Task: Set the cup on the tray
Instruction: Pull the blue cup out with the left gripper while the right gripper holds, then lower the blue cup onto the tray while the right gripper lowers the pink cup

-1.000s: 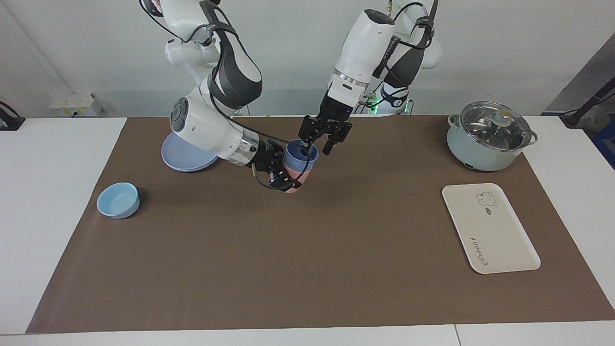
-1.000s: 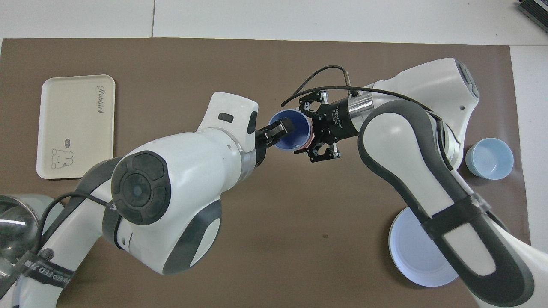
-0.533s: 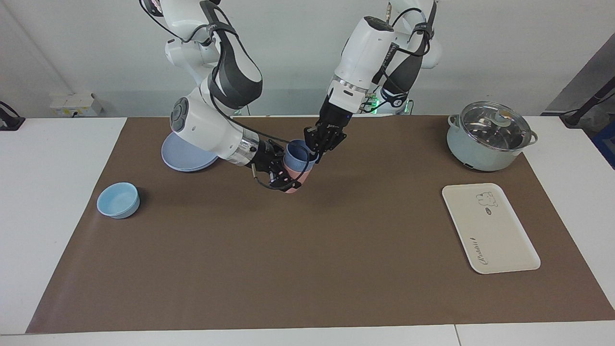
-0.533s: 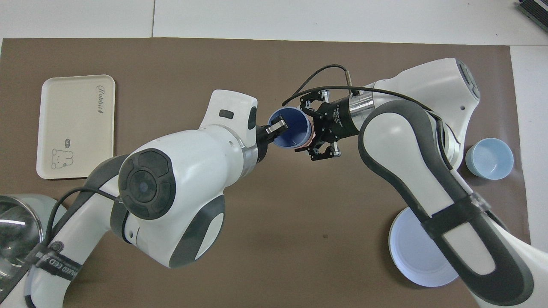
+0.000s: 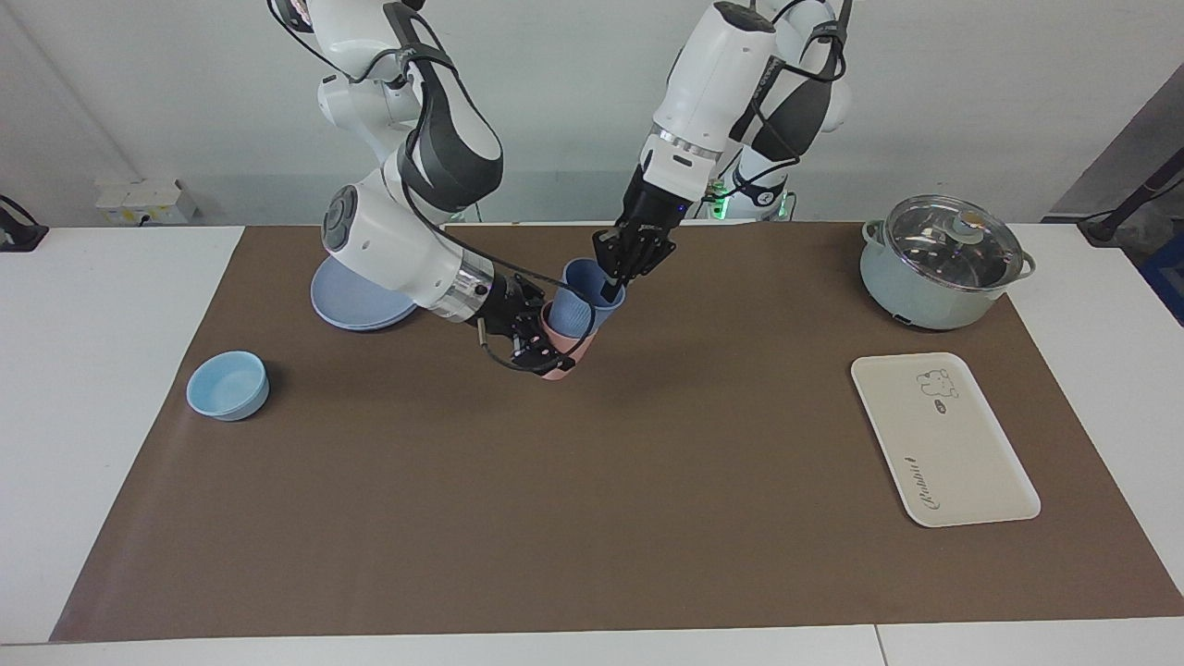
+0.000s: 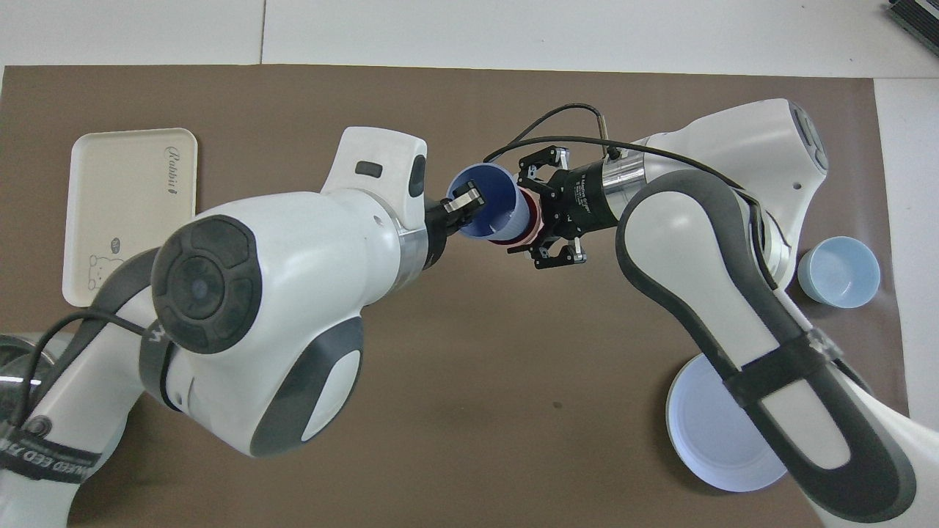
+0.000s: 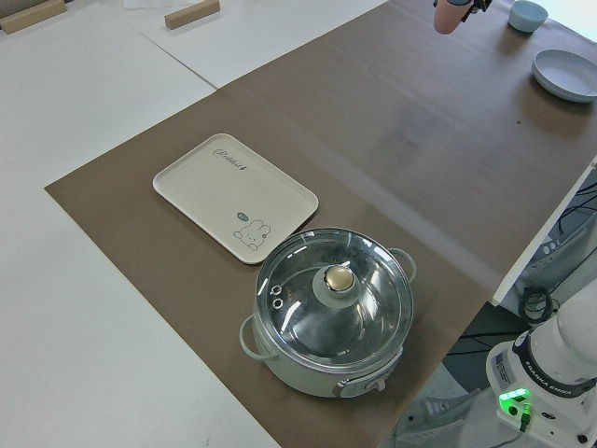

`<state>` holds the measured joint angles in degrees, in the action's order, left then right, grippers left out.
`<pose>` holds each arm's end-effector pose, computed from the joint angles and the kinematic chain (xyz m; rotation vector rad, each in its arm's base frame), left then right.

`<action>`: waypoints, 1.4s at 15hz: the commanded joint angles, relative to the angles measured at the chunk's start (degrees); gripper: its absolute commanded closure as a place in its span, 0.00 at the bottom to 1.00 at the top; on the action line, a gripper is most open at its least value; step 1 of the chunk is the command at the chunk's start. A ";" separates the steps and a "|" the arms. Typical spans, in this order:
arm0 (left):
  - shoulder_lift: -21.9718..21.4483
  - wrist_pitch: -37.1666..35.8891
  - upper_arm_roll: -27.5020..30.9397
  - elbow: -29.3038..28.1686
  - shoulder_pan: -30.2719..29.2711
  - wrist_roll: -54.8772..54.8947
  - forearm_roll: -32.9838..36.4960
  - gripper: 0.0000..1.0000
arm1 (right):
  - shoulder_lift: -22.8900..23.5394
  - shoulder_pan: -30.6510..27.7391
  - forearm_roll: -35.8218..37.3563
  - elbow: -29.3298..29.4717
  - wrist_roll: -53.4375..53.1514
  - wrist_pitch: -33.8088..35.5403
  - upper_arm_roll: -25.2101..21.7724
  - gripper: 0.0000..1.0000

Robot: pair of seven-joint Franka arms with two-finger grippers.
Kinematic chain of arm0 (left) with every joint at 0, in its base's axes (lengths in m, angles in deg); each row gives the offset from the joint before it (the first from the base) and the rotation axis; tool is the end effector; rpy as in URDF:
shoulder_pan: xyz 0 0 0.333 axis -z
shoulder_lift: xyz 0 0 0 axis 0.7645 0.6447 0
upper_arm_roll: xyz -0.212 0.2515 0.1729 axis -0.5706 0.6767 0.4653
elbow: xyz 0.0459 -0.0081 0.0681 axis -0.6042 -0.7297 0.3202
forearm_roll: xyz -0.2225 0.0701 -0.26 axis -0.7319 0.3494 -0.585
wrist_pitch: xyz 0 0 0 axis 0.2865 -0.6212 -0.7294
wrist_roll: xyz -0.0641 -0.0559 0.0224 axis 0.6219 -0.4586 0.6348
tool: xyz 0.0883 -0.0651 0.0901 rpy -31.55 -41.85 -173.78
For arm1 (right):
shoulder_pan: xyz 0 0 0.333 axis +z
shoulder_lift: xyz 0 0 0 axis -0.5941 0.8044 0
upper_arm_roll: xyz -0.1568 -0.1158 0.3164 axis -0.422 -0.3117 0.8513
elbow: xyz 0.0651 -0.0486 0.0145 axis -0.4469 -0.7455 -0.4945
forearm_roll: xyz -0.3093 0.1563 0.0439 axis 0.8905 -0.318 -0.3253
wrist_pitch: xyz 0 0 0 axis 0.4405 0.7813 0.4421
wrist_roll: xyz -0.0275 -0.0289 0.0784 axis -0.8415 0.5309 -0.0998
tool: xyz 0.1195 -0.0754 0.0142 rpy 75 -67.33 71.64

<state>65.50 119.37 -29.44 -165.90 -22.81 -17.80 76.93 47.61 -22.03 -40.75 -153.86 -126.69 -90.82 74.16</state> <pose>0.4817 -0.3501 0.6271 2.5886 0.6367 0.2684 0.5873 0.2483 0.4976 -1.9312 1.6423 0.6303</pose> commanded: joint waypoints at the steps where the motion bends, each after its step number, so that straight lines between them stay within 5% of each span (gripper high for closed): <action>1: -1.30 -10.55 0.40 6.49 -4.53 0.14 2.48 1.00 | -0.68 -1.76 0.55 -0.69 -0.85 -0.36 0.36 1.00; 6: -3.05 -18.94 0.41 8.54 -15.33 8.74 3.10 1.00 | -0.33 -5.53 -0.15 -1.22 0.55 0.34 0.36 1.00; 9: -5.95 -17.45 0.32 1.79 -25.78 21.37 2.93 1.00 | 0.99 -10.71 -5.07 -1.75 5.02 2.27 0.36 1.00; 12: -7.37 -10.97 0.32 -6.74 -36.42 36.23 0.74 1.00 | 2.13 -16.07 -7.27 -2.27 7.49 4.03 0.36 1.00; 16: -1.85 -1.91 0.41 -12.03 -45.22 54.33 0.03 1.00 | 5.99 -22.75 -13.95 -2.36 16.52 9.73 0.36 1.00; 21: 0.89 13.74 0.32 -21.69 -47.61 61.93 -0.06 1.00 | 10.75 -28.57 -17.30 -1.92 25.60 15.63 0.36 1.00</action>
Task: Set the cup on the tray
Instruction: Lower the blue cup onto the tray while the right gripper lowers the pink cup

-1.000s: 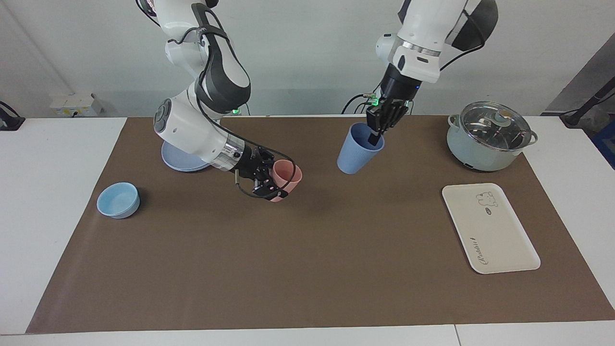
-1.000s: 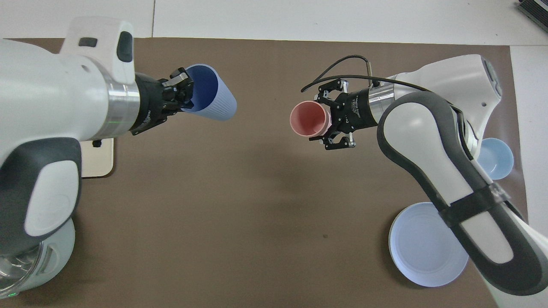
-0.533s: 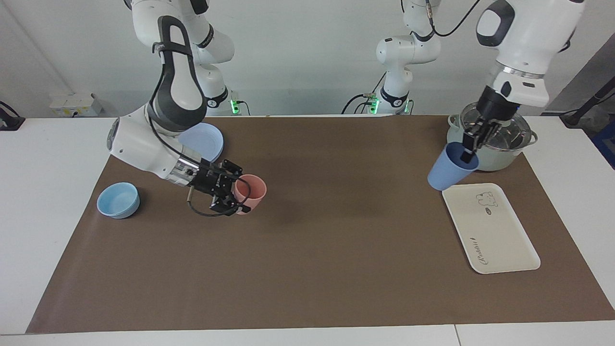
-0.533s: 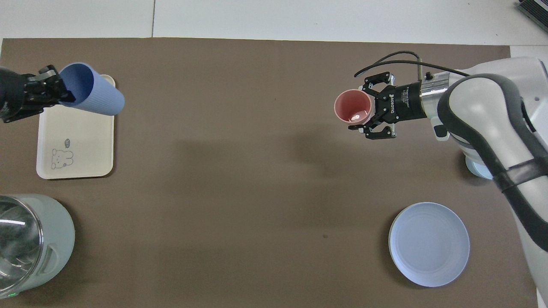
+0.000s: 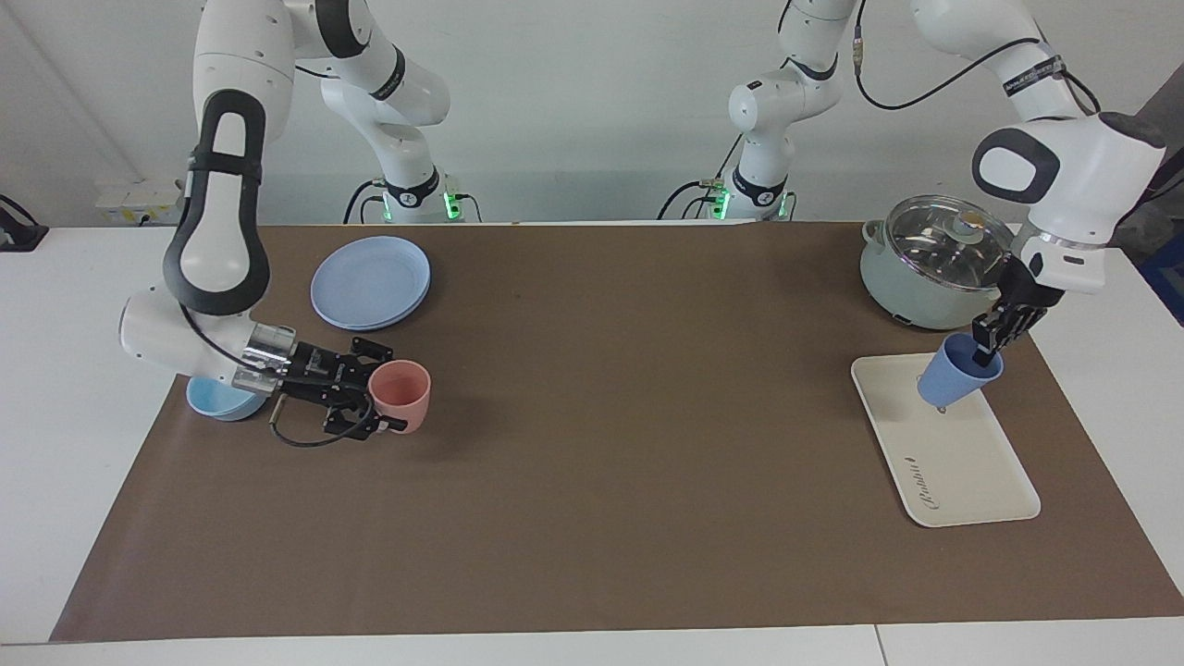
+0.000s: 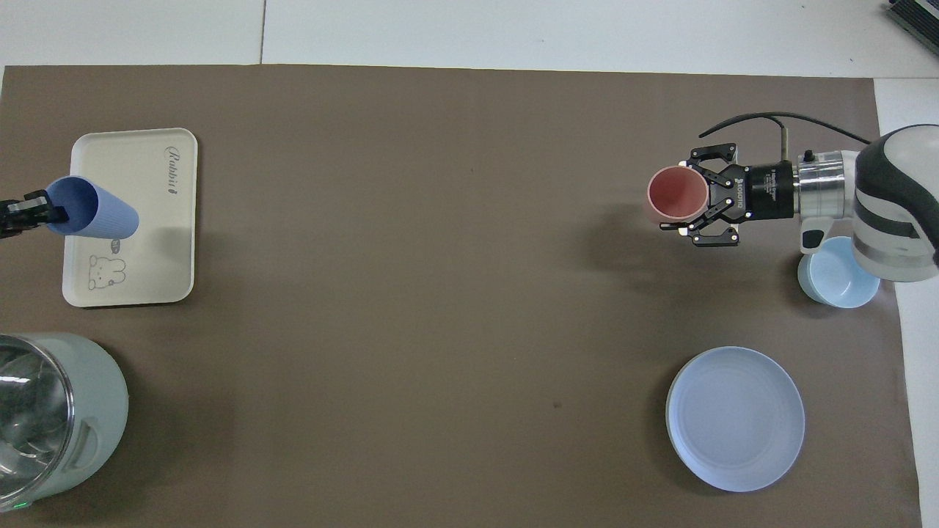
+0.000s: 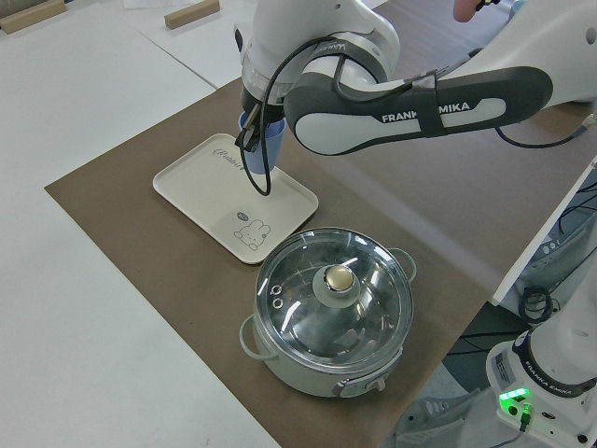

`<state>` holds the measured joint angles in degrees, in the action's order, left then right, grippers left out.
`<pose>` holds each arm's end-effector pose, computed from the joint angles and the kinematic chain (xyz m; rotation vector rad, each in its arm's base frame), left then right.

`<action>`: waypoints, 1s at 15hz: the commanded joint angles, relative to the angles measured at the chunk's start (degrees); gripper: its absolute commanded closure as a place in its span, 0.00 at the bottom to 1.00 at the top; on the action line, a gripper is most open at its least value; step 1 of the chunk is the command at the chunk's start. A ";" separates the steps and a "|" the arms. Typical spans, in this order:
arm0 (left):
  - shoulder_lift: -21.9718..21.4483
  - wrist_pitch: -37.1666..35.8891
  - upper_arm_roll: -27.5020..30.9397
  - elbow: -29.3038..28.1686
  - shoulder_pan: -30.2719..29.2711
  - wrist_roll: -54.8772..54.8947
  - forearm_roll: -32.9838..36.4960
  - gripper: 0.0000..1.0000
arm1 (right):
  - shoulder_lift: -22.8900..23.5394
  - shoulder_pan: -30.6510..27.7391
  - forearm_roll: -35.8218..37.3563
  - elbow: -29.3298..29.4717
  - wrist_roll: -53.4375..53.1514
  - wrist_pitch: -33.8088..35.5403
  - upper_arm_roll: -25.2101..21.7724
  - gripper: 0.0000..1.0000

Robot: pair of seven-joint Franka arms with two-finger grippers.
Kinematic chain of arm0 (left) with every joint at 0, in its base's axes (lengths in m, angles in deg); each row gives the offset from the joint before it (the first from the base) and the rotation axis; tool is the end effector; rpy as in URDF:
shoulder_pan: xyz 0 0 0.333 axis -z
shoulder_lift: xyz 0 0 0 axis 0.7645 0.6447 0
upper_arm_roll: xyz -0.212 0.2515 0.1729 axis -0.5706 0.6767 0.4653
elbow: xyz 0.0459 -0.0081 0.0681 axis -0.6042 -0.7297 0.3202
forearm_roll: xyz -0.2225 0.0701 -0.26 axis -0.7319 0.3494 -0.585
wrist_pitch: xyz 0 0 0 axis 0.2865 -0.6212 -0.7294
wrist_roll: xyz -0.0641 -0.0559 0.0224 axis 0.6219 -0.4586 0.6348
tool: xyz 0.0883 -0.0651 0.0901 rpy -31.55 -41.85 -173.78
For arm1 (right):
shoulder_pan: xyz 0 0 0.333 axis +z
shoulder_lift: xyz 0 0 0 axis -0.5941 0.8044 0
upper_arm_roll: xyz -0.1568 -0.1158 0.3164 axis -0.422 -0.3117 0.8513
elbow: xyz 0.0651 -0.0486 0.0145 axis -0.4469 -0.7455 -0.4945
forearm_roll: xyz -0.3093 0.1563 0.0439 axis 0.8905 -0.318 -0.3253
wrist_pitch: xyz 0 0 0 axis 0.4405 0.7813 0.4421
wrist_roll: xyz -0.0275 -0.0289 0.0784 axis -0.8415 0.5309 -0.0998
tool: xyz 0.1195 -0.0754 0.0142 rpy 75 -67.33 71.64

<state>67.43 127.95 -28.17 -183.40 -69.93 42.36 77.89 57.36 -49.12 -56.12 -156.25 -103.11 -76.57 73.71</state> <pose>0.5591 0.1268 0.4807 2.9730 0.4532 0.4537 0.6312 -0.0081 0.3870 -1.5558 1.6137 0.8423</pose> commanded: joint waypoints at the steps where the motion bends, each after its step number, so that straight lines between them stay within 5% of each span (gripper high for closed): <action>1: -0.68 5.61 -1.03 -4.30 -0.33 1.77 -1.02 1.00 | 1.61 -2.87 -2.10 0.55 2.11 3.65 0.81 1.00; 6: 1.96 8.95 -1.12 -5.35 0.29 2.21 -1.11 1.00 | 3.19 -3.68 -2.54 0.46 3.25 2.46 0.72 1.00; 7: 2.14 9.13 -1.12 -5.35 0.38 2.39 -1.11 0.93 | 3.89 -4.37 -2.54 0.46 4.56 3.06 0.81 1.00; 8: 2.14 9.39 -1.04 -5.52 0.81 3.00 -1.11 0.57 | 5.12 -5.25 -2.54 0.46 6.40 2.89 0.72 1.00; 9: 2.14 9.48 -1.04 -5.87 0.99 3.79 -1.11 0.01 | 5.30 -5.26 -2.62 0.20 7.81 2.63 0.72 1.00; 12: 1.53 6.43 -0.95 -3.25 0.99 6.60 -0.93 0.00 | 5.31 -5.26 -2.62 -0.24 8.08 1.57 0.72 1.00; 15: -1.20 -11.28 -0.95 6.21 0.99 6.70 3.00 0.00 | 4.78 -5.52 -2.62 -2.34 8.52 -0.09 0.63 1.00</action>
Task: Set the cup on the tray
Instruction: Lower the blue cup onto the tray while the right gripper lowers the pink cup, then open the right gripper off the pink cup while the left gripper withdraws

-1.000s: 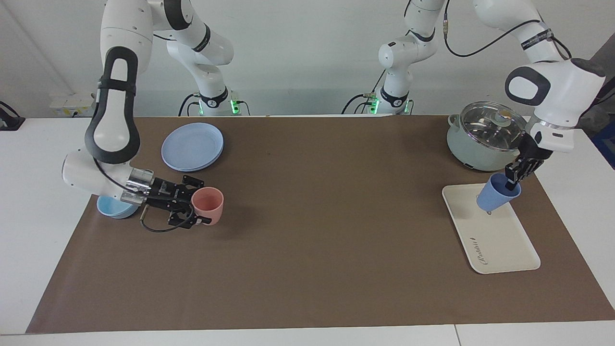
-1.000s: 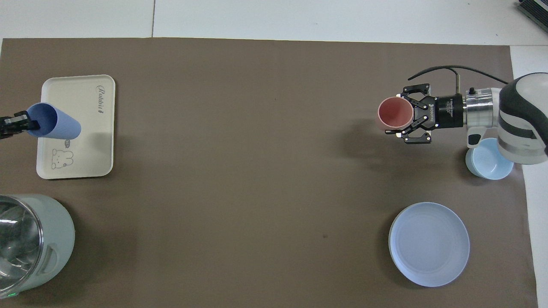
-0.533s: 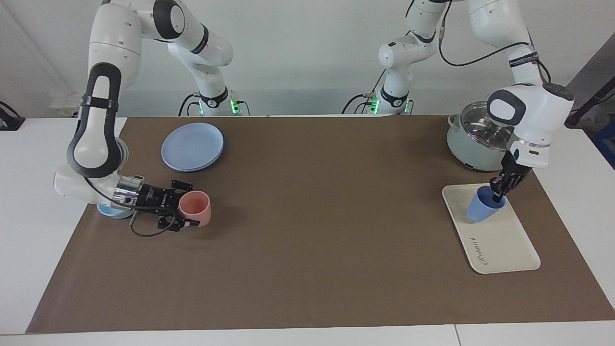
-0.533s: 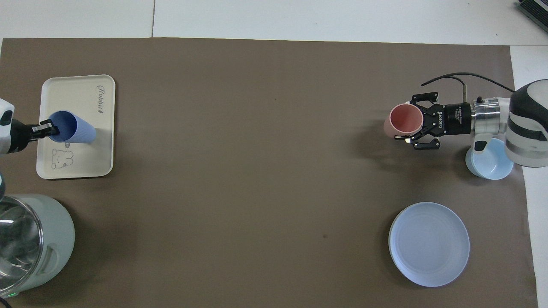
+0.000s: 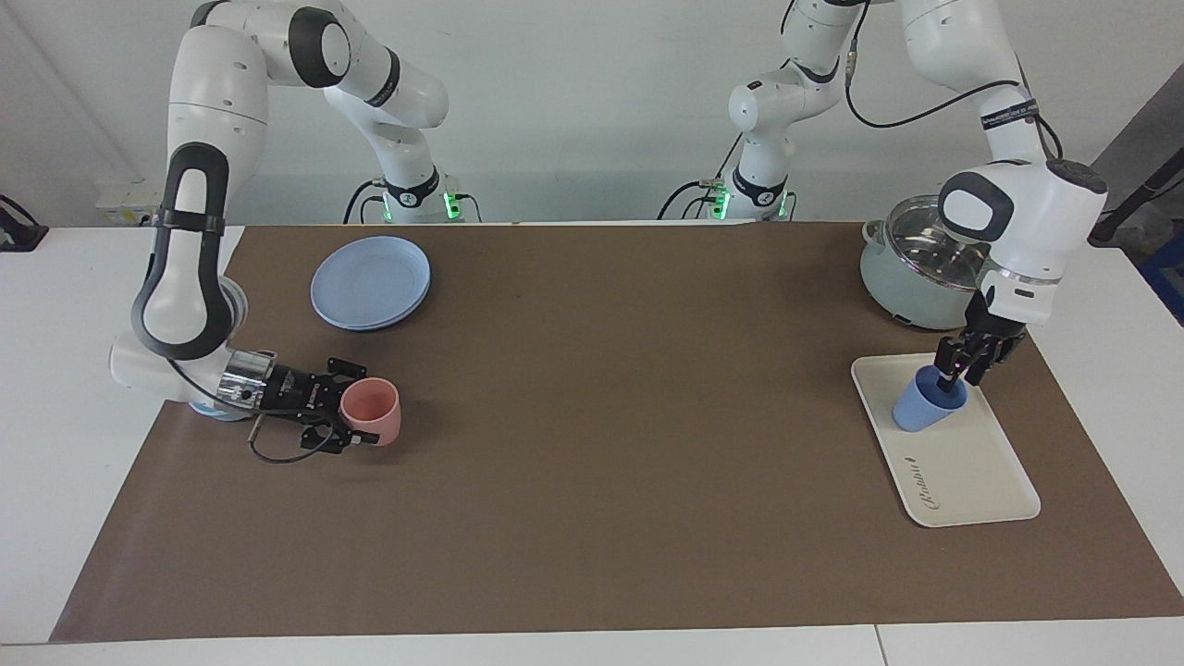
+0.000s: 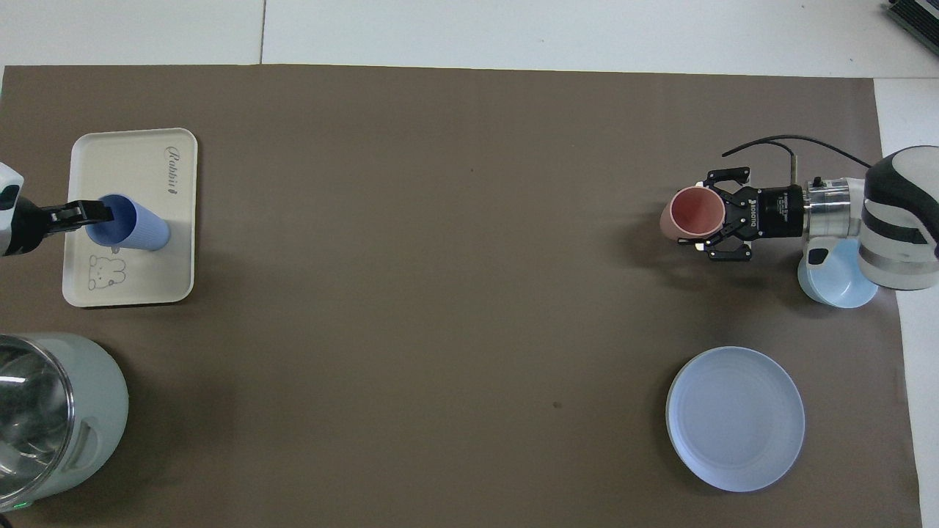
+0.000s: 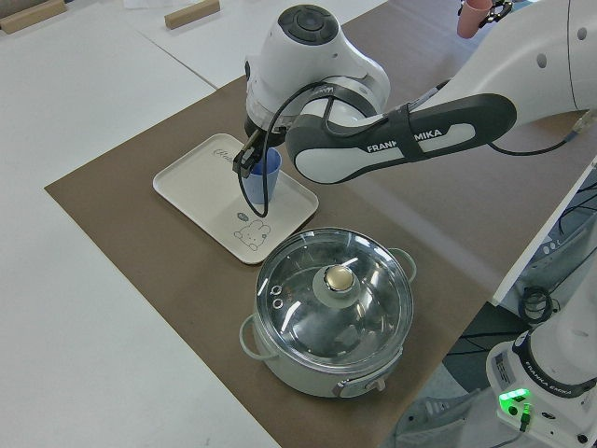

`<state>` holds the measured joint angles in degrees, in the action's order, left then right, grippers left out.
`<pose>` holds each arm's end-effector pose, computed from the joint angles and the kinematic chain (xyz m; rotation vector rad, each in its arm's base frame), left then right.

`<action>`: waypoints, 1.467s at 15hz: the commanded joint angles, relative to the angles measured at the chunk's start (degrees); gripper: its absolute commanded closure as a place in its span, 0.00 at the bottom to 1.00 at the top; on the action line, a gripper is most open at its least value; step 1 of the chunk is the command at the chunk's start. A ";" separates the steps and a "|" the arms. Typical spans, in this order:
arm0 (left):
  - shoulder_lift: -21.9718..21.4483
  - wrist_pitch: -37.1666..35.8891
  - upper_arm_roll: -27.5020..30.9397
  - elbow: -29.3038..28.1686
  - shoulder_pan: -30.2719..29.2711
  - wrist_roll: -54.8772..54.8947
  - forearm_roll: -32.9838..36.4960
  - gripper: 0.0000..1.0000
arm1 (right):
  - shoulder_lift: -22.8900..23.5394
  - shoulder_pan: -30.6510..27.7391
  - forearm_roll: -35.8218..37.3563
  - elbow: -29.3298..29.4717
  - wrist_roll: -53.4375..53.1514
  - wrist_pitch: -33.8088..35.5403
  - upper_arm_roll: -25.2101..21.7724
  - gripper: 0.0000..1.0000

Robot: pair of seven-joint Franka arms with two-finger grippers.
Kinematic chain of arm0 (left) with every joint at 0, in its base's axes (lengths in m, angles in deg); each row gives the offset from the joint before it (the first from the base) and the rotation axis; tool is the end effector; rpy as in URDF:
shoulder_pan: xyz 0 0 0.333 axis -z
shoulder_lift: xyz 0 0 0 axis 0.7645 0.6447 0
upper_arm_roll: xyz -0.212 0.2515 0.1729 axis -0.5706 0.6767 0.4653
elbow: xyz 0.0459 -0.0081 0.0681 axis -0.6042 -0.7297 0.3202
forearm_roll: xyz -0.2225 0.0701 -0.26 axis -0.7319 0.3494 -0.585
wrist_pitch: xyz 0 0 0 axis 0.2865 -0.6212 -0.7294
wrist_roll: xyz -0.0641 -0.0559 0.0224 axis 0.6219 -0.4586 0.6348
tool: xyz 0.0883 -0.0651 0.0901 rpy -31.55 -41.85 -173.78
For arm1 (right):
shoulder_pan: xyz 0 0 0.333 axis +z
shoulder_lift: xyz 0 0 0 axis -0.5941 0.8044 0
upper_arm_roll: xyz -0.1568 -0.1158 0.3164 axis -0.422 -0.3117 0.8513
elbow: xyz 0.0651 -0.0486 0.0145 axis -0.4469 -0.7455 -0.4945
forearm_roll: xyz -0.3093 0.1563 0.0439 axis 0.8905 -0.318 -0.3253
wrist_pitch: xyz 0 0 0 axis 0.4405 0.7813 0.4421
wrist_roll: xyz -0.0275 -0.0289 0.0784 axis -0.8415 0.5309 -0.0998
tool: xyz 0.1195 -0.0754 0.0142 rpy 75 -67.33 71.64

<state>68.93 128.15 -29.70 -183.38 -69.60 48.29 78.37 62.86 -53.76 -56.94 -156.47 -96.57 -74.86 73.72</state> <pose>0.5667 0.1107 0.4665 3.0100 0.2474 0.4271 0.6279 -0.0550 0.3284 -1.5101 1.5942 0.8741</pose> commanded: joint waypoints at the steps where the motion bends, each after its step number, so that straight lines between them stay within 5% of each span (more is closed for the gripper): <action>1: -3.31 -18.16 -0.03 10.15 0.75 0.77 6.37 0.00 | -0.81 -1.15 -1.81 -2.31 2.16 -1.73 0.62 1.00; 3: -4.97 -27.06 -0.99 15.00 1.71 0.77 8.60 0.00 | -0.98 -1.24 -1.46 -2.57 2.86 -2.16 0.27 1.00; 4: -6.20 -29.63 -1.17 15.46 2.67 0.68 8.87 0.00 | -1.07 -1.06 -1.20 -3.44 2.95 -5.13 0.10 0.86; 6: -8.93 -34.81 -1.17 15.37 5.83 0.77 9.13 0.00 | -1.68 -1.24 -1.20 -4.24 3.12 -8.31 0.10 0.29; 8: -11.39 -40.26 -1.26 15.29 8.21 0.68 9.22 0.00 | -1.95 -1.24 -0.94 -4.68 5.14 -8.93 0.01 0.03; 12: -15.26 -44.78 -1.61 10.39 11.47 -0.89 8.96 0.00 | -2.91 -1.32 3.44 -4.16 5.58 -9.20 -1.13 0.02; 17: -15.45 -42.84 -2.05 9.75 12.87 -2.57 8.34 0.00 | -8.27 -0.45 23.37 -3.89 14.79 -16.31 -0.96 0.02; 22: -10.27 -44.76 -1.79 18.97 12.26 -2.57 7.37 0.00 | -15.21 1.13 40.27 -4.24 32.19 -13.86 -0.52 0.01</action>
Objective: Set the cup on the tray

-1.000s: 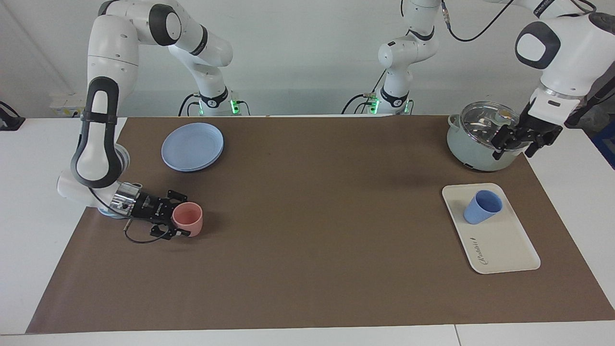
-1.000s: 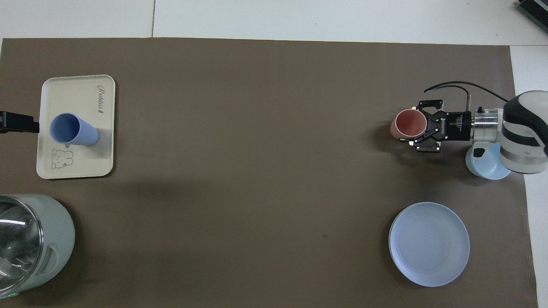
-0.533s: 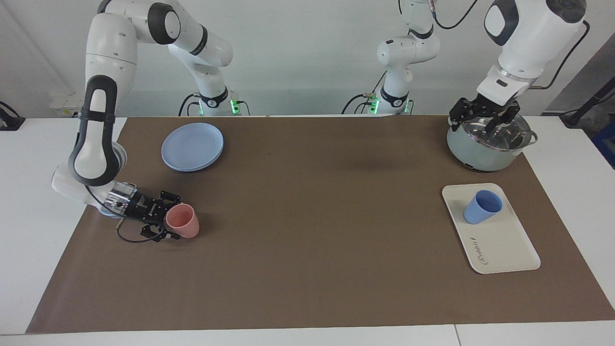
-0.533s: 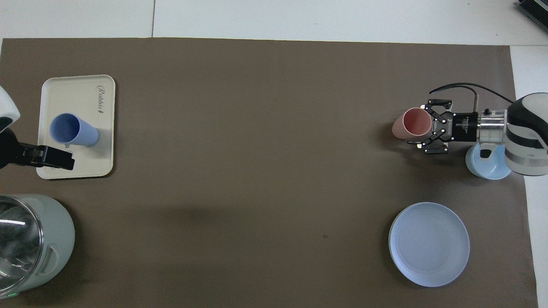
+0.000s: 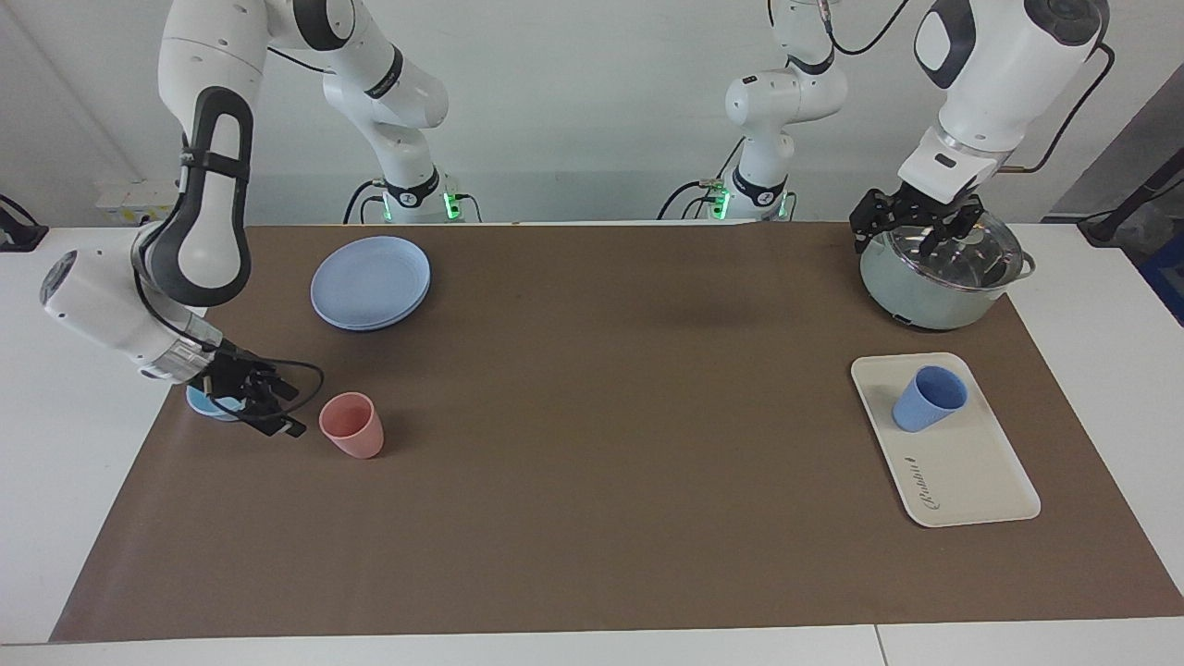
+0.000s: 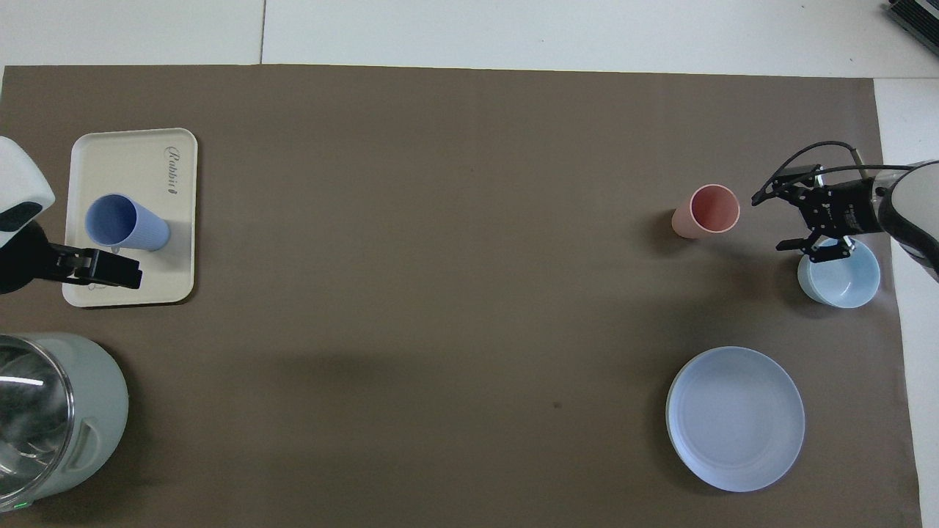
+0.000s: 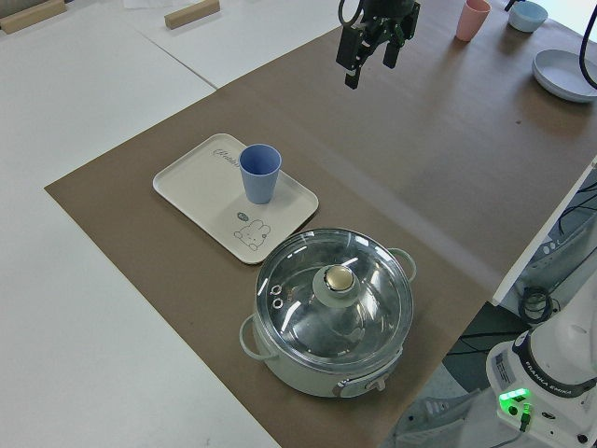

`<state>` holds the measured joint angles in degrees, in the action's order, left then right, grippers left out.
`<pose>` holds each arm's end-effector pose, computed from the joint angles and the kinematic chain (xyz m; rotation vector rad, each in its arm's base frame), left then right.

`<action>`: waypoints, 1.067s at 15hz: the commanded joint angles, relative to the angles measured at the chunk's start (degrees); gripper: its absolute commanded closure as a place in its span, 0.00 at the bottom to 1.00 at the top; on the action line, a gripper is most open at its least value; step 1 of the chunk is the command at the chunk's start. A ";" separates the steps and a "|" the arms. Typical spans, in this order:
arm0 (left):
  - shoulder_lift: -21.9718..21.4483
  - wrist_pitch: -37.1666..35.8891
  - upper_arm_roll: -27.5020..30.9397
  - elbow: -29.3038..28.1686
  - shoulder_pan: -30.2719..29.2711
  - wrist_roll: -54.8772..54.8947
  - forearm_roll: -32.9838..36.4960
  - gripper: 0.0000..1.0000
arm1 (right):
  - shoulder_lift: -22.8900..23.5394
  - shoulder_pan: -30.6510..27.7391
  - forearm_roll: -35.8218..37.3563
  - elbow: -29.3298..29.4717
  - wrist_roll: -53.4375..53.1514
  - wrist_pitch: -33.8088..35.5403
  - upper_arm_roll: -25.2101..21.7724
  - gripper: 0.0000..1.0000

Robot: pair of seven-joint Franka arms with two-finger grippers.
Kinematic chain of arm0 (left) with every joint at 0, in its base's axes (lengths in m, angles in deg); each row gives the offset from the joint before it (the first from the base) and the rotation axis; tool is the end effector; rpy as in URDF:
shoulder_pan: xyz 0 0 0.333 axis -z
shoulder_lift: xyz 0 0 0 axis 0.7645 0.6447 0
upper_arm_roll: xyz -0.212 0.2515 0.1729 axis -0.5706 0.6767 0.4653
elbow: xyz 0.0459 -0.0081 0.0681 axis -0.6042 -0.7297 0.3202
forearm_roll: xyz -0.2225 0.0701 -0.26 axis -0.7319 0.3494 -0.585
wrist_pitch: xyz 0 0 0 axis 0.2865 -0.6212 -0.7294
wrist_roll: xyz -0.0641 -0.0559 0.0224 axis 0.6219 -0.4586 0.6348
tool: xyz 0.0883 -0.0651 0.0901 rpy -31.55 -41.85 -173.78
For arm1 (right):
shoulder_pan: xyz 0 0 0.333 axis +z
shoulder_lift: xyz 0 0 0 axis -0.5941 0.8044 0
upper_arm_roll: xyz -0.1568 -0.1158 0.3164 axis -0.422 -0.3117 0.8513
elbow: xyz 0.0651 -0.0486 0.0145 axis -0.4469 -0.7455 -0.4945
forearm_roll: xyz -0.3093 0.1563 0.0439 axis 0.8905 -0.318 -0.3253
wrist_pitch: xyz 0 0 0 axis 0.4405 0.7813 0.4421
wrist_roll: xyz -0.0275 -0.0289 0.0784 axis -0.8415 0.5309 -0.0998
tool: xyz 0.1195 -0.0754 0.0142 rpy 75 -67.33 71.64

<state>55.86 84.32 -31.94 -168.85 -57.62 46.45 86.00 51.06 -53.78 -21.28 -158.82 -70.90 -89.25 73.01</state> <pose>0.4701 -0.0330 0.6199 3.1292 -0.2408 -0.0366 0.6014 -0.1237 0.4055 -2.4943 1.1595 0.1562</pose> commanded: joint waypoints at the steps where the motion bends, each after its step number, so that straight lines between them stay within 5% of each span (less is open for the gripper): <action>1: 2.63 -1.29 0.62 4.10 0.20 -0.74 -0.34 0.00 | -4.64 1.68 5.58 -1.89 8.30 0.89 0.19 0.01; 12: 1.67 -4.37 7.48 4.45 5.65 -0.21 -0.17 0.00 | -16.25 16.96 23.85 -1.36 11.83 9.76 0.37 0.01; 16: 1.49 -4.28 7.66 4.18 7.75 -0.47 -0.08 0.00 | -20.02 21.11 25.19 -0.92 11.92 11.96 0.46 0.01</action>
<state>57.62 81.50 -25.33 -165.36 -52.02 46.48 85.99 33.86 -33.30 2.72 -158.88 -60.33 -78.46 73.57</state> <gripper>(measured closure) 0.000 0.009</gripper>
